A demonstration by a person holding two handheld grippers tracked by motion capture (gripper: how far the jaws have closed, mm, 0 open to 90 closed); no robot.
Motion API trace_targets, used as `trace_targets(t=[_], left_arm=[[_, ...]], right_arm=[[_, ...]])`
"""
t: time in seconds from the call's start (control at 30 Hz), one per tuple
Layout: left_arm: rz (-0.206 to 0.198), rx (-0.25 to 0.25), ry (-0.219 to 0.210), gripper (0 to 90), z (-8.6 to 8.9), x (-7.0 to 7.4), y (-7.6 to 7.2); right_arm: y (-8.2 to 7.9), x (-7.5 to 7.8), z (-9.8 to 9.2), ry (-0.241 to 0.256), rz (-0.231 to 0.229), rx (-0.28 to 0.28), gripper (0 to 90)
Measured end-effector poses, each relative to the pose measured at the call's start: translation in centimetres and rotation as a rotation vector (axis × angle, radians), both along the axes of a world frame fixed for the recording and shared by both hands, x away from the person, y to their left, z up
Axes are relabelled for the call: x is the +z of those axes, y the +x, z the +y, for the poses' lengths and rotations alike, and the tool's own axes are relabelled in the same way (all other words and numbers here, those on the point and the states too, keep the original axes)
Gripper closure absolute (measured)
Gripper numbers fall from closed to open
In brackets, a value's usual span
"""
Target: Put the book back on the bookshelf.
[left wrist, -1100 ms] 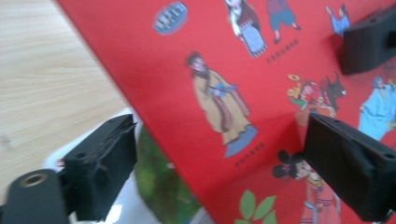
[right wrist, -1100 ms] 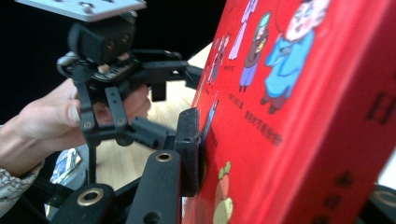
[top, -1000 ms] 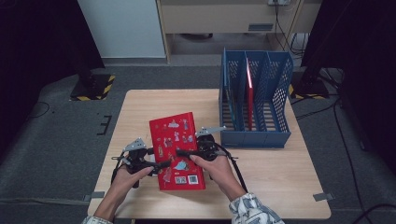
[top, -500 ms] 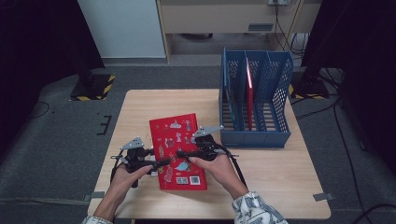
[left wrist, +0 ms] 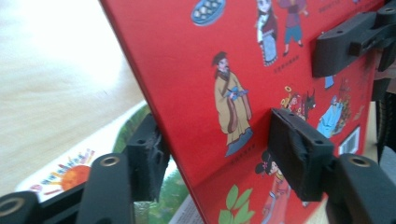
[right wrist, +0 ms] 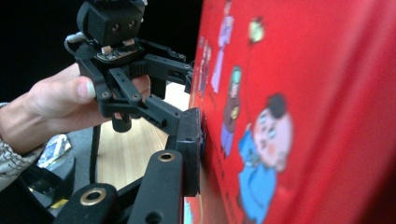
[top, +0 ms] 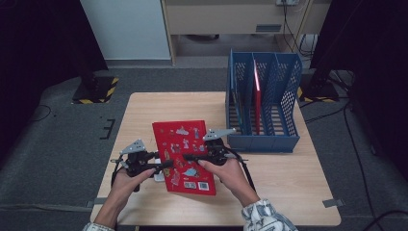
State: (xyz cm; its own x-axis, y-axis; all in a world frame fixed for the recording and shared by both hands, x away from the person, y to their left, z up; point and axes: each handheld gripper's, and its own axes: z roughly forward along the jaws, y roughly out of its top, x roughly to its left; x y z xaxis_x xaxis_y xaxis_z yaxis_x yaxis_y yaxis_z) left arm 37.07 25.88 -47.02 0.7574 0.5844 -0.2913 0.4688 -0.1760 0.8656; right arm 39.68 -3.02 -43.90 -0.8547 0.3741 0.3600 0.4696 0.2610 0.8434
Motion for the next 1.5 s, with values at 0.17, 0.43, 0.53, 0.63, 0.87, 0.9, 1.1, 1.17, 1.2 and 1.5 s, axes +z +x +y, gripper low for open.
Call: trace_targets(t=[0.17, 0.43, 0.53, 0.63, 0.87, 0.9, 1.1, 1.17, 1.2, 1.5], left_arm=[[-0.013, 0.003, -0.006, 46.3, 0.5, 0.5, -0.2], [-0.033, 0.016, -0.015, 48.9, 0.8, 1.8, -0.7], [-0.051, 0.021, -0.015, 49.5, 1.0, 2.5, -0.7], [-0.067, 0.035, -0.005, 49.7, 1.2, 3.1, -0.5], [-0.108, 0.068, 0.056, 48.8, 1.8, 3.5, 0.4], [-0.110, 0.074, 0.059, 48.5, 1.9, 3.4, 0.5], [-0.119, 0.103, 0.057, 46.9, 2.5, 2.8, 0.7], [-0.130, 0.107, 0.049, 46.7, 2.5, 2.6, 0.7], [-0.134, 0.107, 0.051, 46.7, 2.4, 2.6, 0.7], [-0.168, 0.118, 0.062, 45.2, 1.2, 2.3, 0.4]], right_arm=[[-0.1, 0.5, 0.2, -0.002, -0.033, 0.016, 75.8], [-0.2, 1.4, 0.3, 0.011, -0.073, 0.037, 76.0], [-0.2, 1.7, 0.3, 0.028, -0.092, 0.044, 75.9], [0.0, 1.9, 0.4, 0.044, -0.110, 0.047, 75.6], [1.3, 1.5, 1.4, 0.061, -0.158, 0.051, 73.2], [1.4, 1.3, 1.6, 0.062, -0.167, 0.052, 73.0], [2.0, 0.3, 2.4, 0.080, -0.187, 0.049, 70.9], [2.0, 0.1, 2.5, 0.080, -0.193, 0.038, 70.0], [1.9, 0.1, 2.5, 0.075, -0.198, 0.030, 69.1], [1.3, 1.4, 1.3, 0.086, -0.273, -0.026, 63.0]])
